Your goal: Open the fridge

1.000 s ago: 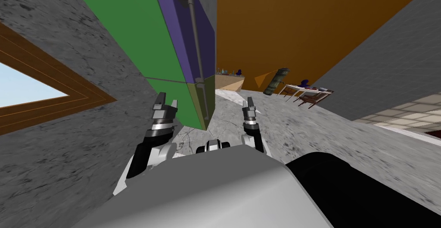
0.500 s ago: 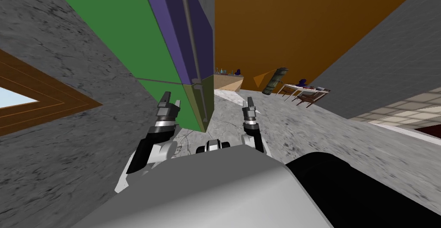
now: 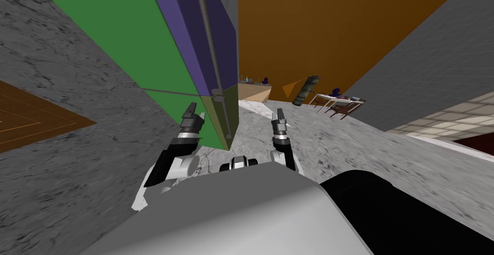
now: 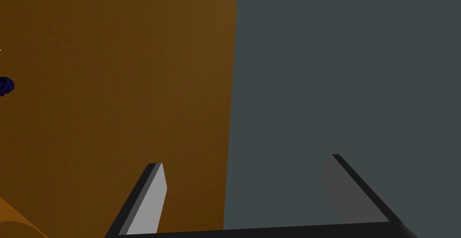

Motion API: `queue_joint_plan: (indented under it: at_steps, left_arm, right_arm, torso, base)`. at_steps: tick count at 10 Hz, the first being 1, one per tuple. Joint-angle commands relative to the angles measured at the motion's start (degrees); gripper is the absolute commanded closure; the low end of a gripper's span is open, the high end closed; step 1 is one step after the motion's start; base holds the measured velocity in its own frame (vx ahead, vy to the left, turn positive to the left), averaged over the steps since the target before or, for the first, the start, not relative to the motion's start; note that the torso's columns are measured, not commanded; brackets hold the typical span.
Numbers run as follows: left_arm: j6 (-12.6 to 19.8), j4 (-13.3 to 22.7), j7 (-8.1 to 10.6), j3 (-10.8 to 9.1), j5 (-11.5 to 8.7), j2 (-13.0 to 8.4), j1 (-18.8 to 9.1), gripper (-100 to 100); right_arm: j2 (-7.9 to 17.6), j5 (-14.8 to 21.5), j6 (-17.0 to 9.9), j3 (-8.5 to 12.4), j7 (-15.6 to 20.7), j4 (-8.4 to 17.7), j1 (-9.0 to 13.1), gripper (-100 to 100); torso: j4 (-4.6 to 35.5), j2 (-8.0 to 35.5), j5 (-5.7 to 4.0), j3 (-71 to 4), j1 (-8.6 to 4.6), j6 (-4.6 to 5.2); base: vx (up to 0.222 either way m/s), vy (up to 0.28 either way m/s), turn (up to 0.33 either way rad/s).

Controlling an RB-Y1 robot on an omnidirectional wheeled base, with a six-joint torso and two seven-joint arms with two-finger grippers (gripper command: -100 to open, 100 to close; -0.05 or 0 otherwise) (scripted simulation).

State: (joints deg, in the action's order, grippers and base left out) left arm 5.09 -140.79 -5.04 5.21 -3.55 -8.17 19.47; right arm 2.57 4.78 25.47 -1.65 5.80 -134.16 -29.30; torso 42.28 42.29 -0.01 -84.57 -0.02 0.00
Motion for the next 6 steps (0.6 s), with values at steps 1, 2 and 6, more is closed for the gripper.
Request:
queue_joint_plan:
  at_steps: [1,2,6]
  left_arm:
    - [4.4,-0.4,0.43,0.27,0.2,-0.2,-0.9,-100]
    - [6.1,-0.5,0.59,0.37,0.3,-0.3,-1.4,-100]
    - [11.7,-0.8,1.12,0.70,0.7,-0.3,-3.2,-100]
  right_arm:
    - [0.0,0.0,0.0,0.0,0.0,0.0,0.0,0]
    - [0.0,0.0,0.0,0.0,0.0,0.0,0.0,0]
    - [0.0,0.0,0.0,0.0,0.0,0.0,0.0,0]
  torso:
    - [0.0,0.0,0.01,0.0,0.02,0.00]
    - [0.0,0.0,0.02,0.0,0.05,0.00]
    - [0.0,0.1,0.01,0.0,0.03,0.00]
  base:
    - [0.081,0.003,-0.051]
    - [0.080,-0.002,-0.063]
    - [0.077,-0.003,-0.040]
